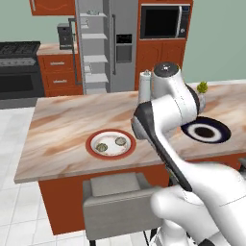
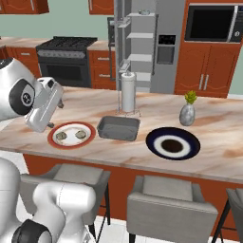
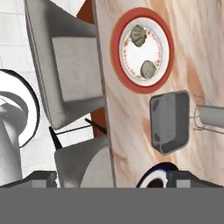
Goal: Place two dumplings into each of the tupperware containers and then place the containers in the fridge.
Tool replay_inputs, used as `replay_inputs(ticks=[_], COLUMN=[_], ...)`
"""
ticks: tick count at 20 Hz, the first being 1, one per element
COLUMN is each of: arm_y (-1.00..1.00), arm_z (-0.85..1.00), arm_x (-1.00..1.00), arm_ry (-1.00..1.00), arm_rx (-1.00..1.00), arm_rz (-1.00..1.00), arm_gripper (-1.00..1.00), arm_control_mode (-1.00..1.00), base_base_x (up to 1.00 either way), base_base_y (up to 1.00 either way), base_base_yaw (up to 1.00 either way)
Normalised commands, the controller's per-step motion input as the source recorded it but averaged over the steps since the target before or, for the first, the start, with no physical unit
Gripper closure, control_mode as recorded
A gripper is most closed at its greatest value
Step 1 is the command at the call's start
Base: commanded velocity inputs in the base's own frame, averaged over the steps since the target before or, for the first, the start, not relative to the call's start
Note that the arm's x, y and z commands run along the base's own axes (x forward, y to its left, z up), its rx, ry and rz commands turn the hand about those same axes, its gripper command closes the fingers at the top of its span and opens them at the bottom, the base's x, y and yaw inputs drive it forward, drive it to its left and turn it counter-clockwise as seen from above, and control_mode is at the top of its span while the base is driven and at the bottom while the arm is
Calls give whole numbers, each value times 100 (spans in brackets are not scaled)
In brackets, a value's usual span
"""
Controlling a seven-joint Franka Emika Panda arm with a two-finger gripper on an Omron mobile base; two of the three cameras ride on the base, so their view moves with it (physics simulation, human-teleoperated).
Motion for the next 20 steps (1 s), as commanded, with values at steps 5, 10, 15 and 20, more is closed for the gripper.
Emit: replay_inputs(ticks=[5,10,15,20], arm_y=[16,0,6,31], arm_z=[-13,-80,-100,-87], arm_x=[91,79,54,59], arm_ry=[2,0,0,2], arm_rx=[26,32,19,3], arm_rz=[-35,-34,-32,-14], arm_gripper=[-100,-100,-100,-100], arm_control_mode=[-100,-100,-100,-100], base_base_x=[0,0,0,0], base_base_y=[0,0,0,0], base_base_yaw=[0,0,0,0])
